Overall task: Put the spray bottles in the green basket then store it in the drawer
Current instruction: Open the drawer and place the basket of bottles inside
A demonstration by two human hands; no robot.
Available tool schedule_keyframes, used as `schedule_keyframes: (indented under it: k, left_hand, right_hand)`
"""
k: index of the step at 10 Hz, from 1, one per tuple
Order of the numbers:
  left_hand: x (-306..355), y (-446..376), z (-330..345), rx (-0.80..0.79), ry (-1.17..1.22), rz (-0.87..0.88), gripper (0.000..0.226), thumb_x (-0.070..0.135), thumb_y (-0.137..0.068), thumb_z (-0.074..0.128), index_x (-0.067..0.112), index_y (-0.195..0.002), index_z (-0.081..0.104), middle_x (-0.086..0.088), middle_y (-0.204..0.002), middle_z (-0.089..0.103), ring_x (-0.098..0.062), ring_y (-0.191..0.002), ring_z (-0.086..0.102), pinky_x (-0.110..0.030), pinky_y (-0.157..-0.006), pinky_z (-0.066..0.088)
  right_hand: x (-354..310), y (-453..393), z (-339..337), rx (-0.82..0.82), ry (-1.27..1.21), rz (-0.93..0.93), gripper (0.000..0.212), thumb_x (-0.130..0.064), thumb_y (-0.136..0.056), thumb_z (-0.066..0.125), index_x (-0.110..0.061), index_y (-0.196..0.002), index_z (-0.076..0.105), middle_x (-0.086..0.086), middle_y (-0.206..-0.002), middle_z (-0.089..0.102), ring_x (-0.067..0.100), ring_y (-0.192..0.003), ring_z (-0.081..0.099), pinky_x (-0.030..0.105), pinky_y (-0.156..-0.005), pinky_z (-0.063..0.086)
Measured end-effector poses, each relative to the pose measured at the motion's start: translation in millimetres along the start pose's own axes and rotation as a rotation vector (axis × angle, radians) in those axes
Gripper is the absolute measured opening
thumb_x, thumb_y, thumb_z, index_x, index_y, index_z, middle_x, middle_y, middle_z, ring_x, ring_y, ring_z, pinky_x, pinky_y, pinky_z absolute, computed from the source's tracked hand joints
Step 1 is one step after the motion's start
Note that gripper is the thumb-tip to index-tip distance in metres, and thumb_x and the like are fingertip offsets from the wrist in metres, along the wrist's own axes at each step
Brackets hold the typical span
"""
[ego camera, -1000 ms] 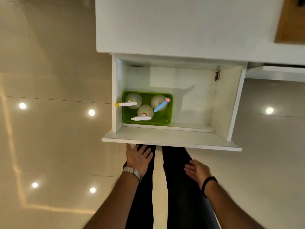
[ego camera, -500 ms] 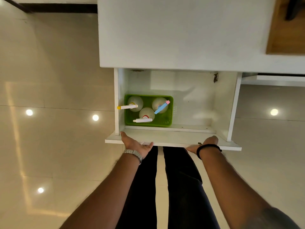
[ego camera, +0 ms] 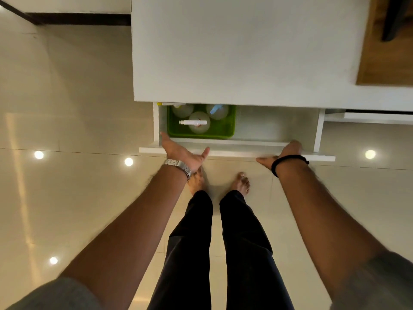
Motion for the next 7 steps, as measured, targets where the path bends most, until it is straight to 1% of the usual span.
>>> schedule_keyframes:
  k: [1, 2, 3, 4, 5, 6, 7]
  left_hand:
    - [23, 2, 19, -0.082, 0.03, 0.022, 0.104, 0.079, -0.083, 0.04, 0.02, -0.16, 0.004, -0.025, -0.165, 0.007, -0.048, -0.146, 0.025, -0.056, -0.105, 0.046]
    - [23, 4, 36, -0.174, -0.05, 0.072, 0.105, 0.078, -0.085, 0.035, 0.005, -0.157, 0.015, -0.028, -0.155, 0.033, -0.043, -0.135, 0.044, -0.052, -0.104, 0.048]
    - [33, 8, 48, -0.218, -0.107, 0.126, 0.101, 0.078, -0.088, 0.028, 0.001, -0.154, 0.025, -0.026, -0.146, 0.045, -0.04, -0.128, 0.052, -0.049, -0.103, 0.048]
    - [54, 7, 70, -0.26, -0.165, 0.179, 0.101, 0.077, -0.089, 0.022, -0.002, -0.151, 0.031, -0.025, -0.148, 0.046, -0.038, -0.132, 0.05, -0.048, -0.105, 0.045]
    - [63, 10, 79, -0.279, -0.209, 0.219, 0.102, 0.078, -0.089, 0.021, -0.003, -0.15, 0.033, -0.023, -0.15, 0.045, -0.036, -0.135, 0.048, -0.048, -0.109, 0.043]
    - [67, 12, 84, -0.265, -0.339, 0.234, 0.097, 0.076, -0.091, 0.025, -0.001, -0.147, 0.038, -0.017, -0.143, 0.052, -0.031, -0.13, 0.053, -0.047, -0.11, 0.044]
    - [65, 19, 82, -0.233, -0.551, 0.278, 0.088, 0.071, -0.095, 0.025, 0.002, -0.149, 0.037, -0.013, -0.147, 0.051, -0.027, -0.134, 0.052, -0.045, -0.112, 0.043]
  right_hand:
    - [-9, 1, 19, -0.092, 0.005, -0.023, 0.072, -0.048, -0.101, 0.041, -0.017, -0.159, 0.014, 0.015, -0.165, 0.017, 0.039, -0.148, 0.026, 0.059, -0.117, 0.028]
    - [-18, 10, 43, -0.239, -0.027, -0.035, 0.077, -0.051, -0.099, 0.044, -0.01, -0.158, 0.017, 0.021, -0.16, 0.026, 0.038, -0.144, 0.034, 0.052, -0.117, 0.032]
    - [-27, 17, 59, -0.317, -0.039, -0.057, 0.08, -0.052, -0.099, 0.043, -0.004, -0.157, 0.017, 0.022, -0.16, 0.028, 0.037, -0.145, 0.035, 0.053, -0.118, 0.029]
    - [-41, 25, 84, -0.418, -0.014, -0.097, 0.081, -0.054, -0.099, 0.041, -0.002, -0.156, 0.019, 0.019, -0.161, 0.029, 0.035, -0.145, 0.035, 0.055, -0.118, 0.027]
    - [-49, 28, 94, -0.439, 0.029, -0.132, 0.08, -0.056, -0.098, 0.041, -0.001, -0.154, 0.024, 0.018, -0.158, 0.034, 0.033, -0.144, 0.038, 0.056, -0.116, 0.029]
    - [-54, 30, 98, -0.407, 0.138, -0.176, 0.076, -0.055, -0.097, 0.045, -0.004, -0.152, 0.03, 0.016, -0.151, 0.043, 0.031, -0.139, 0.043, 0.055, -0.113, 0.033]
    - [-47, 35, 97, -0.409, 0.336, -0.236, 0.07, -0.054, -0.097, 0.047, -0.011, -0.152, 0.034, 0.01, -0.143, 0.049, 0.026, -0.133, 0.047, 0.051, -0.111, 0.036]
Point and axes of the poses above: each hand's wrist, its own y-axis away from the middle knuckle, its own z-axis out of the palm, x = y × z, the point moved 9 cm from there along -y, towards the middle knuckle
